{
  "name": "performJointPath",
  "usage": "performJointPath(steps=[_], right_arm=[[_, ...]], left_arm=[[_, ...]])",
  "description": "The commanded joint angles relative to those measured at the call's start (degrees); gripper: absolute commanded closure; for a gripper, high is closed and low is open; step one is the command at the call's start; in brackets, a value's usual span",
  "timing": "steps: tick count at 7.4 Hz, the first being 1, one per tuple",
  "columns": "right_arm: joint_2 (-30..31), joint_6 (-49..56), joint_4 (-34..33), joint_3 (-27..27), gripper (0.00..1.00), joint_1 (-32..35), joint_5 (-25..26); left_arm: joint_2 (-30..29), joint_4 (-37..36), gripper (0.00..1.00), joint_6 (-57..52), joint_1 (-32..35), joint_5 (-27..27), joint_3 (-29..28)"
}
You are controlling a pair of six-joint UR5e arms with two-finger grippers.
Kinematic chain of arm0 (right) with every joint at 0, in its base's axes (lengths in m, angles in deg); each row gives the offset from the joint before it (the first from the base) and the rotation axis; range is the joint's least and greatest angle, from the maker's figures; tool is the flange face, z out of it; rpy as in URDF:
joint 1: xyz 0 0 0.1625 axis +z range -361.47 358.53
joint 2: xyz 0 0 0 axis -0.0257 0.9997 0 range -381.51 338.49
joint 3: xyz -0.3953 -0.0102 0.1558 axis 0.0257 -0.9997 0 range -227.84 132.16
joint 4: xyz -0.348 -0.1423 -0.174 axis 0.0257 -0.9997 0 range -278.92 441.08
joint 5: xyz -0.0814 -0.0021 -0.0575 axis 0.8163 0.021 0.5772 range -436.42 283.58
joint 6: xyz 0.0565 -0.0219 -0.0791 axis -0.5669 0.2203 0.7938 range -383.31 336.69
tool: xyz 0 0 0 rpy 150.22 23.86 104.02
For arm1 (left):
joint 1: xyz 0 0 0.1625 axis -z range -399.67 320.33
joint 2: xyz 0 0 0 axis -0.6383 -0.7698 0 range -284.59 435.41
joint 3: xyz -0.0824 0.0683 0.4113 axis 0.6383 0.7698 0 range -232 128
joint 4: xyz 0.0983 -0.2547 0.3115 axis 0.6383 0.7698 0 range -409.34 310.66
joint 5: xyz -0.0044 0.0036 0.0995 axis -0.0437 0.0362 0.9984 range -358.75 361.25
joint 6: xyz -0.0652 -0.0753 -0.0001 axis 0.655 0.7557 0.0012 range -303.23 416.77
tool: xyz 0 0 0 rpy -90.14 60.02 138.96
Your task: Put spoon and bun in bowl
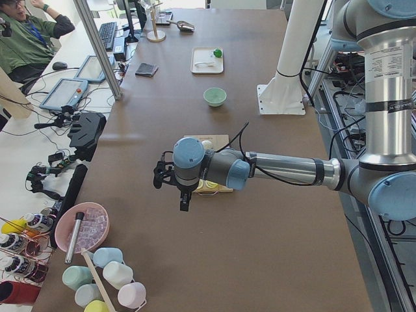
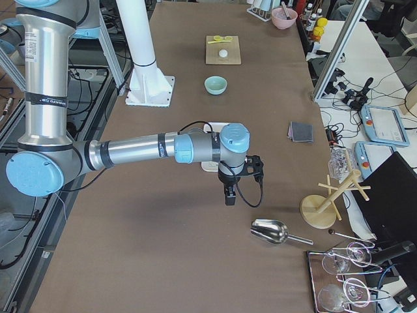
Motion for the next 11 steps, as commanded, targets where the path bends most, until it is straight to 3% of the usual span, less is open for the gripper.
performJointPath(steps=[1, 5, 9, 10, 11], right_arm=[[-1.1, 0.0, 0.0, 0.0, 0.00, 0.0, 0.0], [-4.4, -1.4, -0.1, 1.9, 0.00, 0.1, 0.0], [-11.9, -23.8, 0.0, 5.9, 0.00, 1.8, -0.3], [-11.6, -18.8, 2.0, 6.7, 0.00, 1.8, -0.1], [-9.2, -14.2, 8.3, 5.4, 0.00, 1.8, 0.1]], left_arm=[[0.5, 2.8, 0.02, 0.0, 0.0, 0.0, 0.2], [-1.5, 6.0, 0.02, 0.1, 0.0, 0.0, 0.7], [-2.1, 13.5, 0.02, 0.4, 0.1, 0.7, -1.5], [-2.1, 13.7, 0.02, 0.0, 0.3, 0.5, -1.0], [-2.3, 14.9, 0.02, 0.5, 0.3, 0.5, -0.9]])
